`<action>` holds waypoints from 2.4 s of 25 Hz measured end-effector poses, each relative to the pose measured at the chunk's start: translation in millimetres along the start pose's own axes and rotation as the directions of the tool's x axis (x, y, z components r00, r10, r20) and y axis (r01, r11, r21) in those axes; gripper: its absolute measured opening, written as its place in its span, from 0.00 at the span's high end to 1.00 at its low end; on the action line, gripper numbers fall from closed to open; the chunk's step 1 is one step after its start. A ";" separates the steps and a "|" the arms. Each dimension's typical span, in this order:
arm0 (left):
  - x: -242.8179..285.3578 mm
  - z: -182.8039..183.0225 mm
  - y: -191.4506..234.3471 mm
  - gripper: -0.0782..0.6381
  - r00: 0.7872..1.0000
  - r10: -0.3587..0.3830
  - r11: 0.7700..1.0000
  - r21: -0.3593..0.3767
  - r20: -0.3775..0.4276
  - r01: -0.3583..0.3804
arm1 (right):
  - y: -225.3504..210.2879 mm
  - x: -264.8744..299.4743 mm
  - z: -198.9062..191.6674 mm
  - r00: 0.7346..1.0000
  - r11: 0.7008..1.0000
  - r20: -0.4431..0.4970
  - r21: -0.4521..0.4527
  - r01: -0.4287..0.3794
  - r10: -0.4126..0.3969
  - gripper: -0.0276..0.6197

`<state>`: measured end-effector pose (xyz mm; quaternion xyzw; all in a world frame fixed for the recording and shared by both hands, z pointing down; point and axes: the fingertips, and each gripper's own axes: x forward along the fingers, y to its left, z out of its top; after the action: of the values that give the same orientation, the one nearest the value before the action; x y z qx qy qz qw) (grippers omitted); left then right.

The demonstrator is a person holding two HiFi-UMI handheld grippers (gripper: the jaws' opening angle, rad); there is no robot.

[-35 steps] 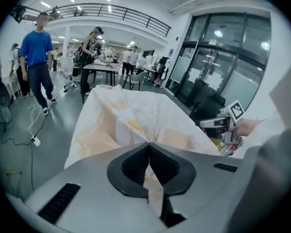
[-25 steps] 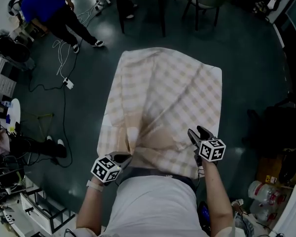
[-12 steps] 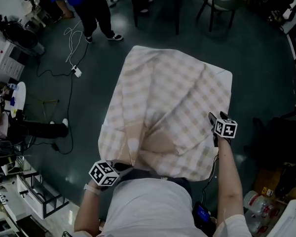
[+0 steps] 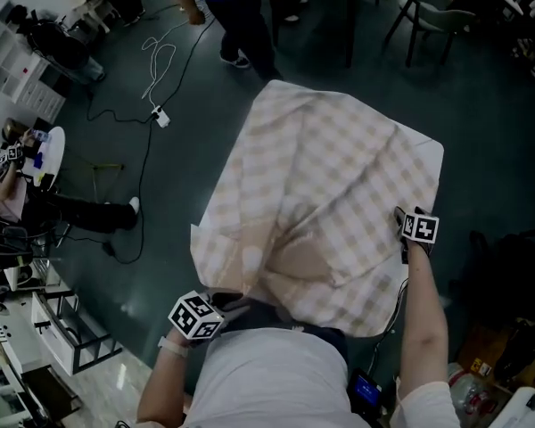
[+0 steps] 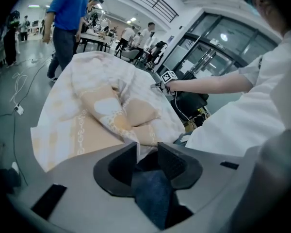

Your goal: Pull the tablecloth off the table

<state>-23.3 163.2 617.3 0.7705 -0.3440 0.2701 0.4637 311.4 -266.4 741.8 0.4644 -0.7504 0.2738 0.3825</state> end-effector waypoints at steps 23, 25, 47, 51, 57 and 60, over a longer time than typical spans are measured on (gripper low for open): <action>-69.8 130.6 211.0 0.65 0.892 0.346 0.937 -0.072 0.290 -0.341 | 81.6 -27.5 -54.6 0.992 0.998 -0.122 -0.055 0.031 -0.038 0.90; -67.8 143.4 235.7 0.63 0.887 0.358 0.933 -0.073 0.292 -0.352 | 89.6 -30.4 -60.5 0.990 0.999 -0.133 -0.033 0.038 -0.042 0.90; 38.1 269.5 414.1 0.52 0.940 0.273 0.961 -0.014 0.204 -0.276 | 149.8 -47.5 -93.8 0.958 0.986 -0.256 0.067 0.153 -0.131 0.91; 61.1 271.2 414.6 0.52 0.953 0.236 0.972 -0.030 0.190 -0.235 | 152.9 -48.9 -102.9 0.958 0.984 -0.258 0.089 0.154 -0.126 0.91; 79.1 273.2 411.1 0.54 0.954 0.209 0.977 -0.082 0.217 -0.195 | 146.8 -42.7 -109.8 0.958 0.983 -0.259 0.099 0.154 -0.124 0.91; 80.4 272.8 411.1 0.56 0.951 0.220 0.975 -0.085 0.218 -0.206 | 144.1 -40.5 -110.3 0.958 0.983 -0.256 0.098 0.156 -0.127 0.91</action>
<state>-268.0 -241.9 778.2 0.7400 -0.4836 0.2185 0.4132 227.3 -101.8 761.7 0.5005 -0.6439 0.3453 0.4643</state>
